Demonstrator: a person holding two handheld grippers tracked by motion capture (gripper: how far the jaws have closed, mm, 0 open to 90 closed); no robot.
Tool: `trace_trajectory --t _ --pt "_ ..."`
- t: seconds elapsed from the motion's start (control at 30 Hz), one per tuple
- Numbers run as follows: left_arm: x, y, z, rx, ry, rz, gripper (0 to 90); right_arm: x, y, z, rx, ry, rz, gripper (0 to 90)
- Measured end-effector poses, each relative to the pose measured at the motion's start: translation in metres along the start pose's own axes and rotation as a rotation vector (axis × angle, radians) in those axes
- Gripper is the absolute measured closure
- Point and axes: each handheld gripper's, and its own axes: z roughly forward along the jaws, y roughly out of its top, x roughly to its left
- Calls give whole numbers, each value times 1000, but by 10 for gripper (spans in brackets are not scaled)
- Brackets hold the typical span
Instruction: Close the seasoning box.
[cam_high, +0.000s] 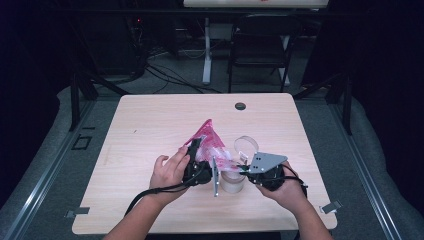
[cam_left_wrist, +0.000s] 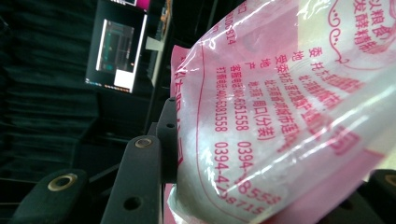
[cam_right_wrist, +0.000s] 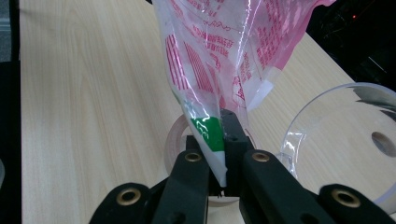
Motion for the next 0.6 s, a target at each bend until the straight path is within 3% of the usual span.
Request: trace_trajectory --t 0.2,0.6 --pt "-1 -4 0 13 -27 -57 647 2 2 1 -6 -7 0 900" --pt "-4 -7 1 19 -50 -98 651 2 4 2 -14 -14 -2 900"
